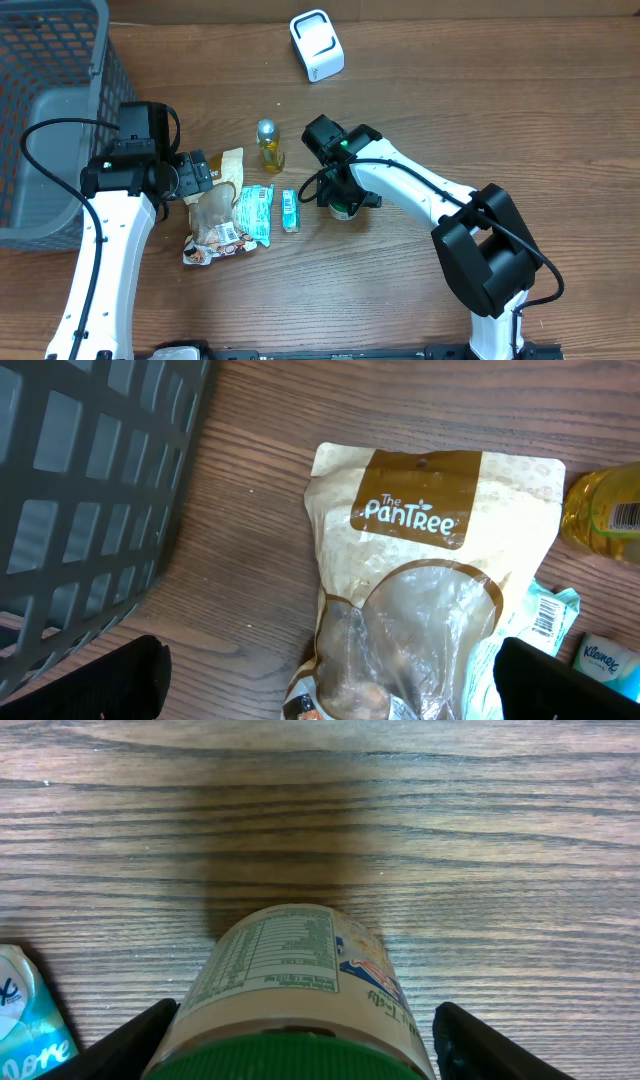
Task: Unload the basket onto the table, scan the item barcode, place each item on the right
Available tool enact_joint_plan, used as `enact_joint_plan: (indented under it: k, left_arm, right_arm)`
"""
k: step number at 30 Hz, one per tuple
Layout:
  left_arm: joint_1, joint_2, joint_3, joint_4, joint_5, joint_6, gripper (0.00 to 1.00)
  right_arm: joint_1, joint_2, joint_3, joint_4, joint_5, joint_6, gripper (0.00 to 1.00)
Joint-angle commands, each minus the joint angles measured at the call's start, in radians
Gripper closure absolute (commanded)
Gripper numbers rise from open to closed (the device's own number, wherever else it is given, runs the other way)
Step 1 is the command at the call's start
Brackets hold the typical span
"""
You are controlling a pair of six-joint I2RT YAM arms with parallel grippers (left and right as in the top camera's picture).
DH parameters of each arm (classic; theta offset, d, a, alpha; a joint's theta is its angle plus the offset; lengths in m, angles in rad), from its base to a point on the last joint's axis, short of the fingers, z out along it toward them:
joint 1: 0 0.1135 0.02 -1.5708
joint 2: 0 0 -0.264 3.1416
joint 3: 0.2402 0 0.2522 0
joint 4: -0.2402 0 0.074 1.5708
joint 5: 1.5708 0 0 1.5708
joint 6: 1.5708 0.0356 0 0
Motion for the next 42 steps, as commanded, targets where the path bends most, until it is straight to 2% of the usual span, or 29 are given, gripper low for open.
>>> enact_joint_plan:
  k: [1, 7, 11, 16, 20, 23, 28, 31, 42]
  left_arm:
    - [0.002, 0.002, 0.021, -0.002, 0.004, 0.015, 0.0]
    - [0.002, 0.002, 0.021, -0.001, 0.004, 0.015, 0.0]
    - [0.002, 0.002, 0.021, -0.002, 0.004, 0.015, 0.0]
    - [0.002, 0.002, 0.021, -0.002, 0.004, 0.015, 0.0]
    - [0.002, 0.002, 0.021, -0.002, 0.004, 0.015, 0.0]
    - [0.002, 0.002, 0.021, -0.002, 0.004, 0.015, 0.0]
    - [0.002, 0.002, 0.021, -0.002, 0.004, 0.015, 0.01]
    - [0.002, 0.002, 0.021, -0.002, 0.004, 0.015, 0.0]
    - [0.002, 0.002, 0.021, -0.002, 0.004, 0.015, 0.0]
  right_arm:
    - [0.001, 0.008, -0.013, 0.001, 0.014, 0.033, 0.24]
    - [0.001, 0.008, -0.041, 0.012, 0.013, 0.052, 0.24]
    - [0.001, 0.008, -0.042, 0.012, 0.013, 0.052, 0.33]
    - [-0.002, 0.008, -0.039, 0.01, -0.021, 0.051, 0.37]
    - [-0.022, 0.006, 0.011, -0.051, -0.047, 0.051, 0.44]
    - [-0.053, 0.0, 0.078, -0.121, -0.117, 0.051, 0.48]
    - [-0.11, -0.006, 0.166, -0.231, -0.339, 0.051, 0.5]
    - [-0.135, -0.006, 0.171, -0.268, -0.473, 0.051, 0.64]
    - [-0.152, -0.006, 0.171, -0.41, -0.678, 0.051, 0.63]
